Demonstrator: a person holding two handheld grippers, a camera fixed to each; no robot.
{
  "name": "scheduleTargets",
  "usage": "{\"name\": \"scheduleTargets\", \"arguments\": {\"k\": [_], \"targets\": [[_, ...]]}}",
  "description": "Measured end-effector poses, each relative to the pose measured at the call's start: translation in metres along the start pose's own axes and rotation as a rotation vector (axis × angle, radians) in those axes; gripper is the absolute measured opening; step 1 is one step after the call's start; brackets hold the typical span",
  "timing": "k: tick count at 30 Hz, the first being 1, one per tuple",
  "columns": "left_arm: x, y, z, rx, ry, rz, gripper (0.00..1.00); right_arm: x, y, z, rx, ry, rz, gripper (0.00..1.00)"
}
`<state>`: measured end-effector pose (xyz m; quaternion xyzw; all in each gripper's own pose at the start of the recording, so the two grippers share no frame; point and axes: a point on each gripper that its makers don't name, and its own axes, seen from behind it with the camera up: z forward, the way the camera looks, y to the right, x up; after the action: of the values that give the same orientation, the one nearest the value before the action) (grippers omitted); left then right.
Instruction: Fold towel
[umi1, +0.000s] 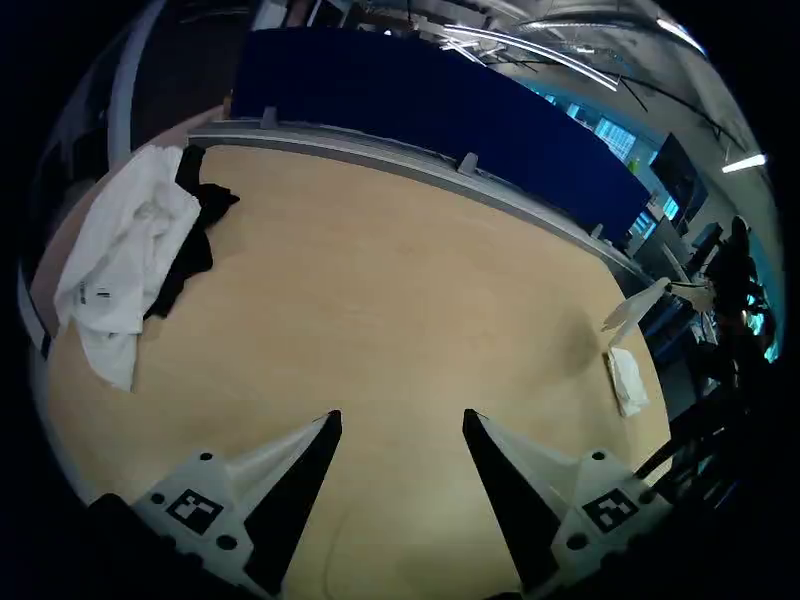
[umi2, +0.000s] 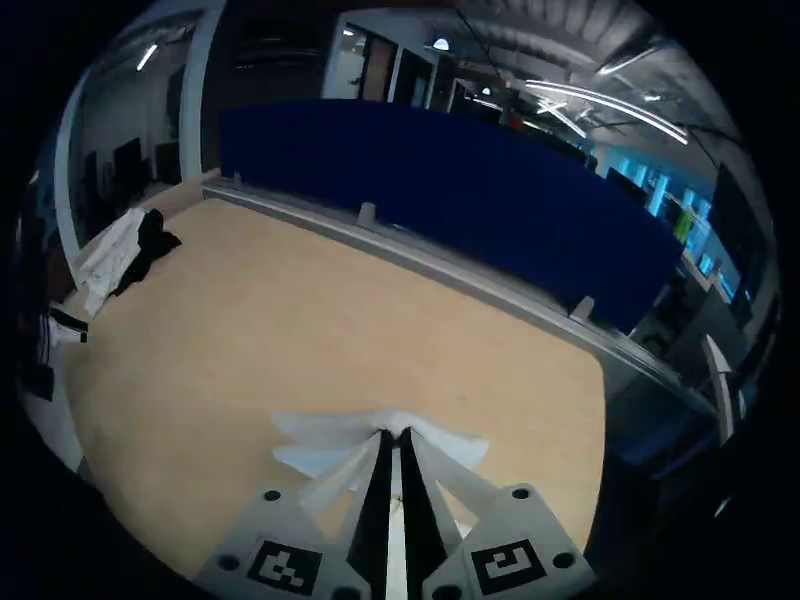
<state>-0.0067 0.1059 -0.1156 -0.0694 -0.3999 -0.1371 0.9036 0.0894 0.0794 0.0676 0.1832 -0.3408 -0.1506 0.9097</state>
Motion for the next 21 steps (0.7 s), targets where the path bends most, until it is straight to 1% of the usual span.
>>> {"name": "scheduleTargets", "arguments": {"k": [5, 11, 17, 21], "targets": [[-0.003, 0.012, 0.002, -0.005, -0.010, 0.009, 0.90, -0.018, 0.012, -0.002, -0.006, -0.021, 0.020, 0.05], [-0.006, 0.025, 0.005, -0.016, -0.020, 0.028, 0.90, -0.050, 0.018, -0.015, -0.018, -0.052, 0.047, 0.05], [-0.007, 0.034, 0.008, -0.027, -0.027, 0.036, 0.90, -0.100, 0.030, -0.034, -0.049, -0.109, 0.097, 0.05], [-0.010, 0.036, 0.010, -0.027, -0.030, 0.041, 0.90, -0.139, 0.034, -0.042, -0.074, -0.152, 0.147, 0.05]]}}
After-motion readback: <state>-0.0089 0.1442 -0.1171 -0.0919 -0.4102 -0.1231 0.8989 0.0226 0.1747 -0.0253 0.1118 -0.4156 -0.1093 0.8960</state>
